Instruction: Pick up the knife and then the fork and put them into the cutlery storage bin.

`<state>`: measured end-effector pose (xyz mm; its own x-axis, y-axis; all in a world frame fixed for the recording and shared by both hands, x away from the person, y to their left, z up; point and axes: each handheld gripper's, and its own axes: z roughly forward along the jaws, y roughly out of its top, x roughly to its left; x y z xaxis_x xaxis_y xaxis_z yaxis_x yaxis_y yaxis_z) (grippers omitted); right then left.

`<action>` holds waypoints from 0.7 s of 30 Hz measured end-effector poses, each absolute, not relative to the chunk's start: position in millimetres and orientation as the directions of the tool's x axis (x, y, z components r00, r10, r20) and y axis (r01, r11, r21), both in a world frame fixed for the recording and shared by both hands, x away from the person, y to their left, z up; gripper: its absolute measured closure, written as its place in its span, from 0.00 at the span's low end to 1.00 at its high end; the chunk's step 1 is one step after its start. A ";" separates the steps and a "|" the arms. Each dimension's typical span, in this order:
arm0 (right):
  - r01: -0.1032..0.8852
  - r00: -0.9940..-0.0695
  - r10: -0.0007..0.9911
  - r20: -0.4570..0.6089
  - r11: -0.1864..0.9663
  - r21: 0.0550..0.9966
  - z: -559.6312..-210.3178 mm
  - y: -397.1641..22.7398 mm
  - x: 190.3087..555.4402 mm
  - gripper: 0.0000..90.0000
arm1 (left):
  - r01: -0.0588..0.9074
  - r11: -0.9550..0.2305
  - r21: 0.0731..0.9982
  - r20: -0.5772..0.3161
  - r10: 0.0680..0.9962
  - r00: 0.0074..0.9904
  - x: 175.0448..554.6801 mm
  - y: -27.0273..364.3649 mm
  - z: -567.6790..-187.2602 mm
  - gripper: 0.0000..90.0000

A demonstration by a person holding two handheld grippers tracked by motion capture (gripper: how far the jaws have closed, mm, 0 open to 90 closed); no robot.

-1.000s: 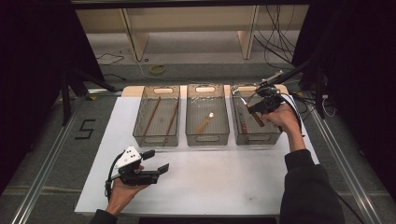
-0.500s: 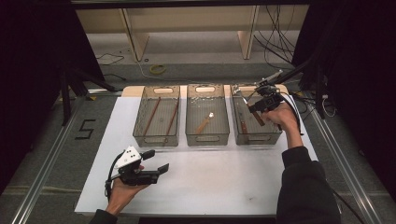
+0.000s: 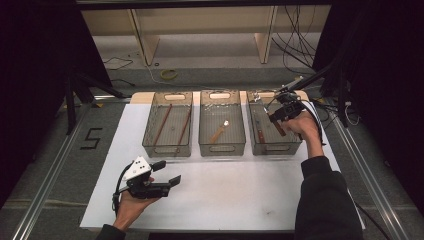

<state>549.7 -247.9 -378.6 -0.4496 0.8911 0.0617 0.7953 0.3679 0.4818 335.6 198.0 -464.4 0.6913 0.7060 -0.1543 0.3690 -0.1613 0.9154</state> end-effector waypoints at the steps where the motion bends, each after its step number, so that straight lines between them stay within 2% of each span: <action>1: 0.797 -0.448 0.892 0.064 0.366 0.480 -379.4 -248.3 549.6 0.86 | 0.369 -0.161 0.915 -0.154 0.706 0.691 335.6 198.1 -464.5 0.21; 21: 0.826 -0.421 0.905 0.053 0.359 0.434 -398.8 -251.4 551.5 0.86 | 0.368 -0.163 0.915 -0.153 0.706 0.692 335.5 197.9 -464.4 0.21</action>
<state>551.5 -251.4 -398.8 -0.4215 0.9053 0.0534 0.8262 0.3590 0.4342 335.5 197.9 -464.4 0.6918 0.7058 -0.1526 0.3683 -0.1630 0.9153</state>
